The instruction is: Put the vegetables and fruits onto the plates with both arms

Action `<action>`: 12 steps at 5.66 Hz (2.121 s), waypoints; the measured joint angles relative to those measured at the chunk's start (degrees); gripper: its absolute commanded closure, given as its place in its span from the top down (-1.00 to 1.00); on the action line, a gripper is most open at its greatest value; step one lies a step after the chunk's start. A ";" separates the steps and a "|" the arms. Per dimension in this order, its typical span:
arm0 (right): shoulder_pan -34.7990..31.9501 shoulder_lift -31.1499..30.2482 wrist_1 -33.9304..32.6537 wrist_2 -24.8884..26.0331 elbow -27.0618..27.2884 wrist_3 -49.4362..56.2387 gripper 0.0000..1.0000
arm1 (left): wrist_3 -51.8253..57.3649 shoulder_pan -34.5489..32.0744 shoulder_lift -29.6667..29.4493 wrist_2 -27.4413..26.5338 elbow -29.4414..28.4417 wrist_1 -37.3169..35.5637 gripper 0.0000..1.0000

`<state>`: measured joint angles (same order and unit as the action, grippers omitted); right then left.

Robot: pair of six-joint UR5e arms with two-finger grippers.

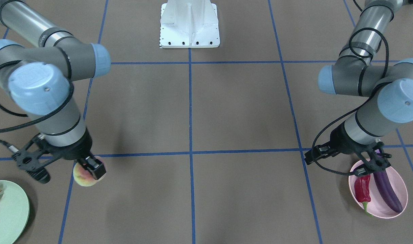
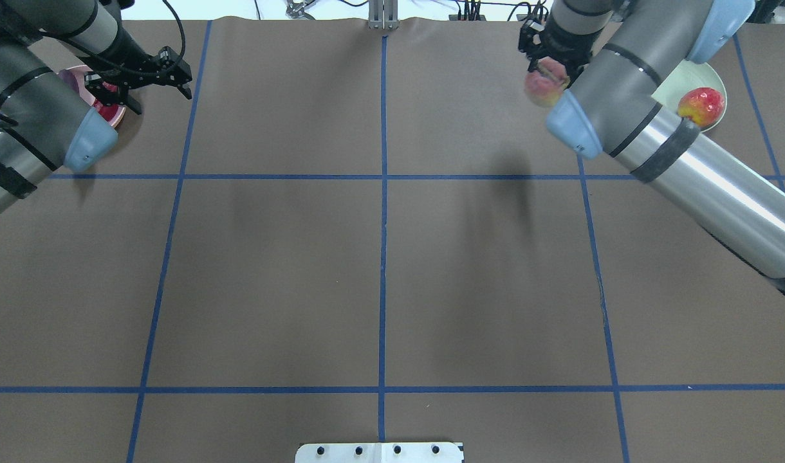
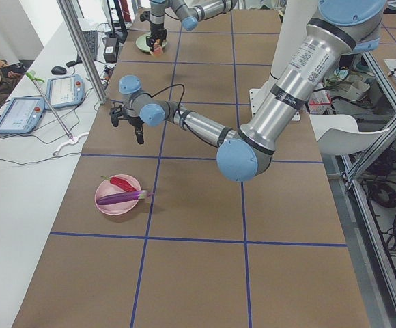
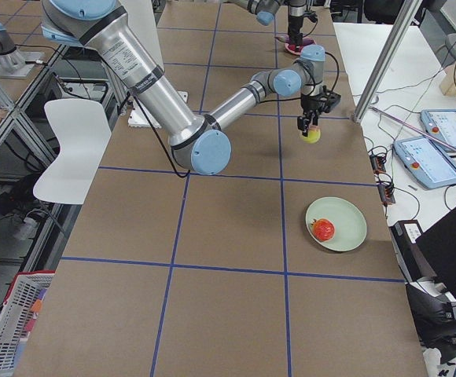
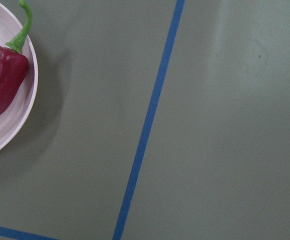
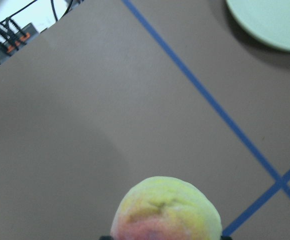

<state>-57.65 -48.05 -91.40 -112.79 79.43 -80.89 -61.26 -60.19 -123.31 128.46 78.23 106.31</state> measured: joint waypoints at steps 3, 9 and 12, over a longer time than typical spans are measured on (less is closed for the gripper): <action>-7.63 -2.54 15.80 -0.79 -19.21 8.57 -1.00 | -1.39 0.84 -0.21 -0.11 0.45 0.02 1.00; -10.29 -10.19 24.42 -7.38 -15.86 16.62 1.00 | 3.69 0.73 3.66 0.10 6.48 -0.11 1.00; -12.69 -31.06 23.73 -15.13 11.27 29.82 1.00 | 23.67 -3.72 24.82 -0.59 25.34 -0.19 1.00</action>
<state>-70.35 -79.11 -67.67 -127.92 90.70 -51.07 -37.59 -63.90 -98.49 127.87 103.57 106.11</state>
